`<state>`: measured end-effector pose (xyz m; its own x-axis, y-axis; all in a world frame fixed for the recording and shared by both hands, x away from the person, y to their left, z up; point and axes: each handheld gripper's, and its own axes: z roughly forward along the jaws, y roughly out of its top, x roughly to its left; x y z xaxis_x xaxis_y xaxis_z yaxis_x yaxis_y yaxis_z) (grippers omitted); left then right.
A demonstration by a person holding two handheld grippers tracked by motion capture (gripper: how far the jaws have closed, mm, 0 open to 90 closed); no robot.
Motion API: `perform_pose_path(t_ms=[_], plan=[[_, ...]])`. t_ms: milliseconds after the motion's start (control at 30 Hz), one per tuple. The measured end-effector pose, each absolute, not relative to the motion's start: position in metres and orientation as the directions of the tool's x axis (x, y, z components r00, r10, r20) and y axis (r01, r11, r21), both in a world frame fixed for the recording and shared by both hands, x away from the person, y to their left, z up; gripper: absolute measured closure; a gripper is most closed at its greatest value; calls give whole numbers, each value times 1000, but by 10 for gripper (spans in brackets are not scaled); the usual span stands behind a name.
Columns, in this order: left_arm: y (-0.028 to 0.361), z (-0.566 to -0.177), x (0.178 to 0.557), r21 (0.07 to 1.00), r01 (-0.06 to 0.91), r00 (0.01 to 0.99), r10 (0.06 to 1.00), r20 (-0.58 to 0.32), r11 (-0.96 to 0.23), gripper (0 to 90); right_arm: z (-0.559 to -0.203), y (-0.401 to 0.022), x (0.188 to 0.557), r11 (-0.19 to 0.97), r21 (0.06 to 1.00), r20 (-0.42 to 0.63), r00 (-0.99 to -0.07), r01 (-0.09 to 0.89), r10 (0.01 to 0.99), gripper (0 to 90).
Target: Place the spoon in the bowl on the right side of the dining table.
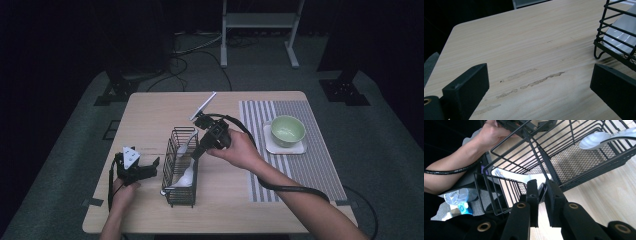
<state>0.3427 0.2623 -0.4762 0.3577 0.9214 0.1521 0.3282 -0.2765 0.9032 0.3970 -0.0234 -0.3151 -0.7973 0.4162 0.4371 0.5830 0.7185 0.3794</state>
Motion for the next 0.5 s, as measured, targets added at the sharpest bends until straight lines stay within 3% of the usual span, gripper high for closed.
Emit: perform_pose_path(t_ms=[500], plan=[[262, -476, 343, 901, 329, 359, 920, 156, -282, 11, -306, -20, 386, 733, 390, 440, -812, 558, 384, 848]])
